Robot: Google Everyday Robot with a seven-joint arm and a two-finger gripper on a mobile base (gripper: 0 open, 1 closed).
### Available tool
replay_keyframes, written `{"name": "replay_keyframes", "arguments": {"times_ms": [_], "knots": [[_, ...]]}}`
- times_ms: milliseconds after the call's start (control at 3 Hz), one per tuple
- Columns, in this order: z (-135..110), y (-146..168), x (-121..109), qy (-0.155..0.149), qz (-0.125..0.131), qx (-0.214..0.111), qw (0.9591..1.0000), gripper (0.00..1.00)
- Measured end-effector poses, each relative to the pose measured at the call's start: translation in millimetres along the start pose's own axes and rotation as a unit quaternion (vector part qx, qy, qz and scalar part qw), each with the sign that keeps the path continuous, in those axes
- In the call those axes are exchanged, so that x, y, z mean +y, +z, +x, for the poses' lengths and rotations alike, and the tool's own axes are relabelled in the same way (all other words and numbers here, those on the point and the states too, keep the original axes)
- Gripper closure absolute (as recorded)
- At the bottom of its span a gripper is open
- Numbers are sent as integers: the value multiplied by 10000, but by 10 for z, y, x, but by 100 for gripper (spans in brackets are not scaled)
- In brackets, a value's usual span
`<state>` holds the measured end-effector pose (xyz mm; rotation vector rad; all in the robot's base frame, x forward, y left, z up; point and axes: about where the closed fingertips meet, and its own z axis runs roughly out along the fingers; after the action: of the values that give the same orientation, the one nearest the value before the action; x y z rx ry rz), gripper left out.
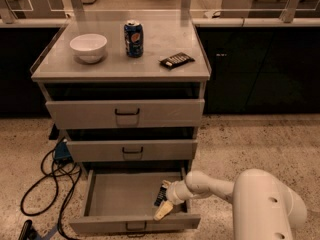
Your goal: Pick rxbar blueberry from bottom drawer and place on counter
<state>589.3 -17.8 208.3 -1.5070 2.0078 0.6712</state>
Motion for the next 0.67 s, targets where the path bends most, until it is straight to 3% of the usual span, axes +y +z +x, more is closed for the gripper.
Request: {"name": "replay_keyframes", "arguments": {"times_ms": [333, 667], "knots": [[-204, -103, -364, 120, 280, -62, 9995, 0], [-197, -143, -672, 263, 630, 50, 9977, 0]]}}
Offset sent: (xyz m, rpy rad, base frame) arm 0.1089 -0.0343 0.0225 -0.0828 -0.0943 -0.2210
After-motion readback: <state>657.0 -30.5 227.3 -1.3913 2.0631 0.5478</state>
